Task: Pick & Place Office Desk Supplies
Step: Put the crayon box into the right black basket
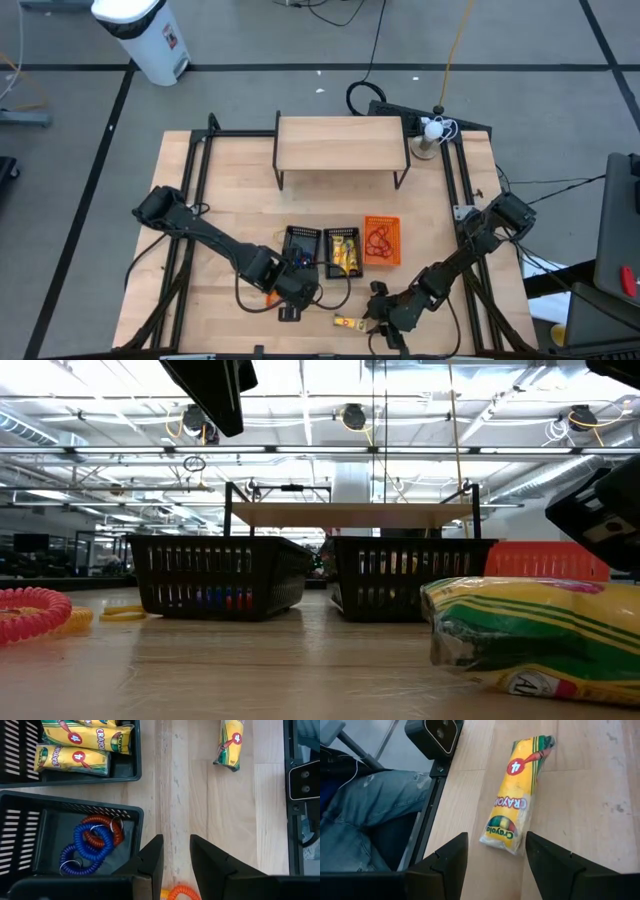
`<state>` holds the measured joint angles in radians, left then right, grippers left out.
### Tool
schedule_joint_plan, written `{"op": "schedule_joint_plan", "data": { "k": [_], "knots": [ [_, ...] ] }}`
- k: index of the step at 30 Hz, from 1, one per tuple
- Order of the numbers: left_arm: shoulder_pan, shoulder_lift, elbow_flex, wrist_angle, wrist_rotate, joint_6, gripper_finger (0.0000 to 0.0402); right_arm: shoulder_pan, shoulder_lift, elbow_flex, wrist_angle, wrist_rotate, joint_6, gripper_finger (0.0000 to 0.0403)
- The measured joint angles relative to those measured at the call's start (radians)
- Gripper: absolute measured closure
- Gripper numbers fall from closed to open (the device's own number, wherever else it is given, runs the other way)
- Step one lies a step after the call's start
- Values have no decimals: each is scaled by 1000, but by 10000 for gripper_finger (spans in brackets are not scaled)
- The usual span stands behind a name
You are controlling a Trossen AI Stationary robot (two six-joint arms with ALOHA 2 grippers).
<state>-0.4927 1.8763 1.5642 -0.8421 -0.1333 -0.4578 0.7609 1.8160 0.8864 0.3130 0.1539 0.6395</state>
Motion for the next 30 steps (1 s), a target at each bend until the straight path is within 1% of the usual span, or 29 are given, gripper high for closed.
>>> {"op": "schedule_joint_plan", "data": {
  "k": [10,14,17,20,23,24,26,29,30],
  "knots": [
    [2,0,0,0,0,0,307,-7,4,0,6,2,4,215],
    [2,0,0,-1,0,0,307,-24,45,-1,20,-7,4,215],
    [2,0,0,0,0,-9,307,-45,84,1,75,-39,6,215],
    [2,0,0,-1,0,-23,307,-58,102,2,117,-52,-1,215],
    [1,0,0,-1,0,-22,307,-66,105,2,118,-54,-2,221],
    [2,0,0,-1,0,-22,307,-66,105,2,117,-54,-1,230],
    [2,0,0,-1,0,-23,307,-67,106,2,114,-52,2,264],
    [2,0,0,-1,0,-22,307,-74,108,1,108,-67,3,352],
    [2,0,0,-1,0,-23,307,-75,107,1,110,-75,-7,372]
  ]
}}
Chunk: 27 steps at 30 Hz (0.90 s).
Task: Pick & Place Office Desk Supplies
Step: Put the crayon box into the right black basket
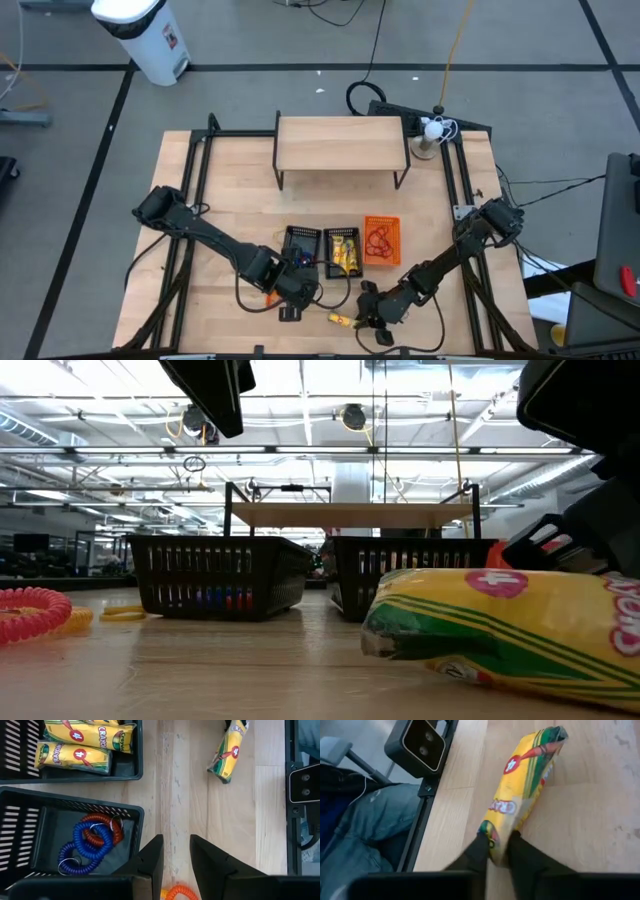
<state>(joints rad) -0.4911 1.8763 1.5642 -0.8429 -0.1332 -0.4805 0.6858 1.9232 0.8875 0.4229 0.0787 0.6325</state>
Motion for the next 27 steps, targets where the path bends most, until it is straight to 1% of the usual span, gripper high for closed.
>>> {"op": "schedule_joint_plan", "data": {
  "k": [1,5,9,11,17,20,22,24,27],
  "knots": [
    [0,0,0,0,0,0,307,0,0,0,6,-2,-5,378],
    [0,0,0,0,0,0,307,1,-1,0,8,1,-5,378],
    [0,0,0,0,0,-1,307,1,-45,-3,-30,4,-34,378],
    [0,0,0,0,0,-1,307,1,-91,-5,-88,33,-57,378],
    [1,0,0,-5,0,0,307,19,-302,-4,-301,184,-91,378],
    [3,0,0,-4,-6,10,307,19,-404,-4,-336,214,-127,378],
    [8,0,0,0,-26,6,307,19,-452,-2,-337,232,-159,378],
    [17,0,0,9,-68,-6,307,19,-483,-2,-342,248,-202,378],
    [34,0,0,78,-133,-19,307,12,-513,-2,-354,272,-266,378]
  ]
}}
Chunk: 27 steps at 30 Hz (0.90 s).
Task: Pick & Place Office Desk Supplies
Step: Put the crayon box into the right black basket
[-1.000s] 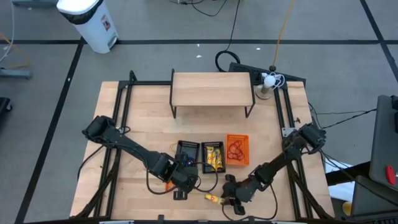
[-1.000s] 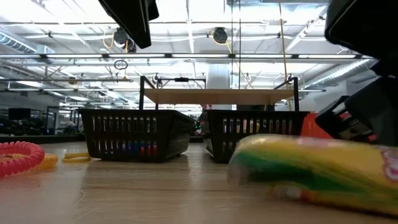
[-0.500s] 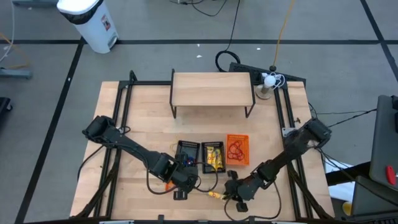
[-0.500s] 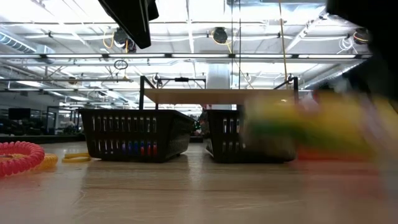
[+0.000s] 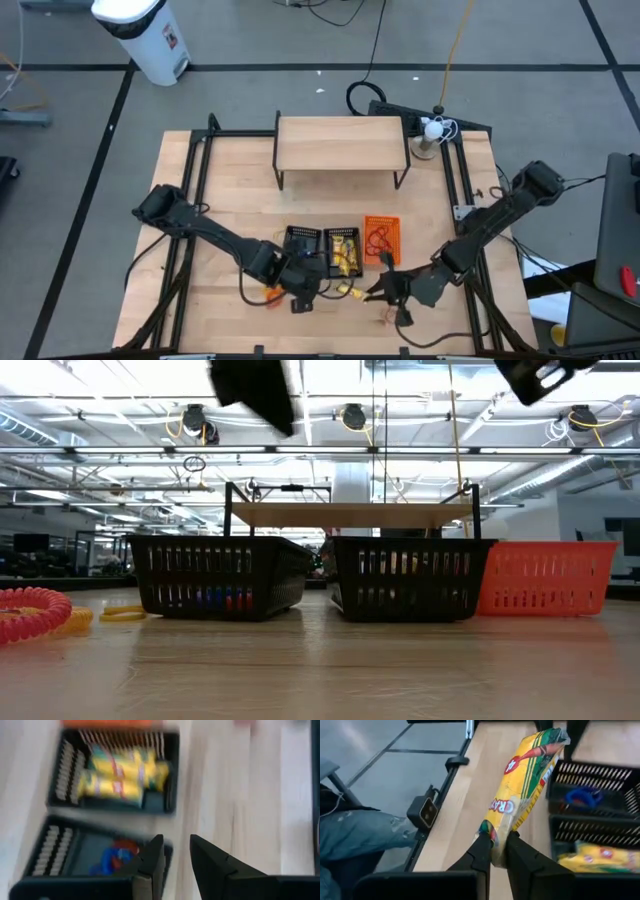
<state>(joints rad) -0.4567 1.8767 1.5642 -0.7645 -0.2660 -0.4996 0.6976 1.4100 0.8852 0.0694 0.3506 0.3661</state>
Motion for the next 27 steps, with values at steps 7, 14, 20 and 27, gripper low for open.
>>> {"op": "schedule_joint_plan", "data": {
  "k": [7,14,20,27],
  "knots": [
    [44,0,0,276,97,112,307,-50,-9,0,-93,21,-67,378],
    [81,3,-1,330,271,97,301,-50,-11,2,-157,62,-88,378],
    [104,3,-1,332,299,46,255,-48,-10,1,-156,72,-92,378],
    [132,2,-1,322,305,18,182,-49,-10,0,-156,81,-87,378]
  ]
}}
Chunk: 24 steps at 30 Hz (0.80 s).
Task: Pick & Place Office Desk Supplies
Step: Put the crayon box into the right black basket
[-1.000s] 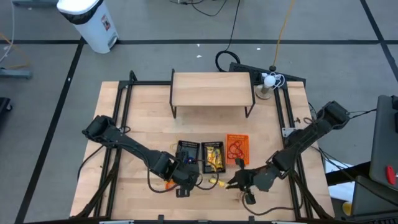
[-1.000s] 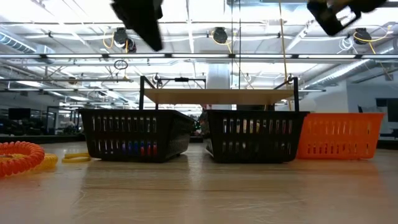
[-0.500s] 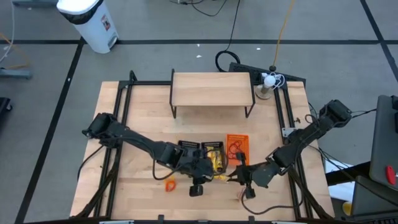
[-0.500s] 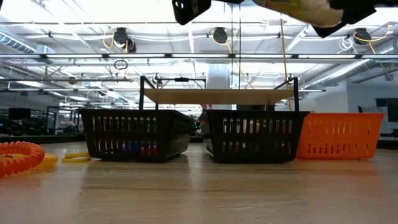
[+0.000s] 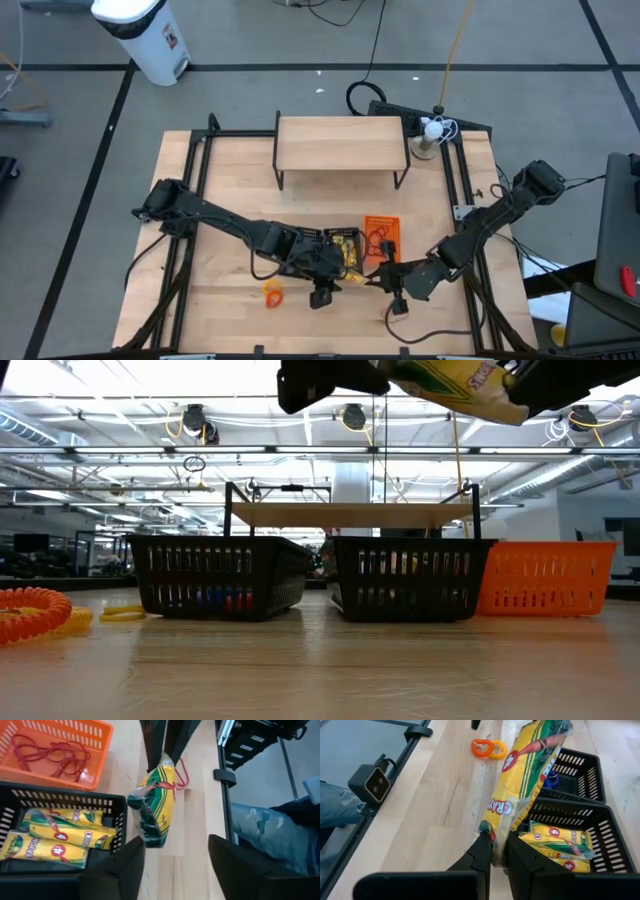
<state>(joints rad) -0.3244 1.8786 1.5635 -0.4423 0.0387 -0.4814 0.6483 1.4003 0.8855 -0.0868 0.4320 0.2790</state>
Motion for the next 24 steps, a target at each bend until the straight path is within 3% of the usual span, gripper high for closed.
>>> {"op": "schedule_joint_plan", "data": {
  "k": [7,24],
  "knots": [
    [39,-2,2,-34,48,-12,146,-1,1,0,7,-5,-1,378],
    [54,-2,2,13,94,-16,145,0,0,0,7,-16,8,378]
  ]
}}
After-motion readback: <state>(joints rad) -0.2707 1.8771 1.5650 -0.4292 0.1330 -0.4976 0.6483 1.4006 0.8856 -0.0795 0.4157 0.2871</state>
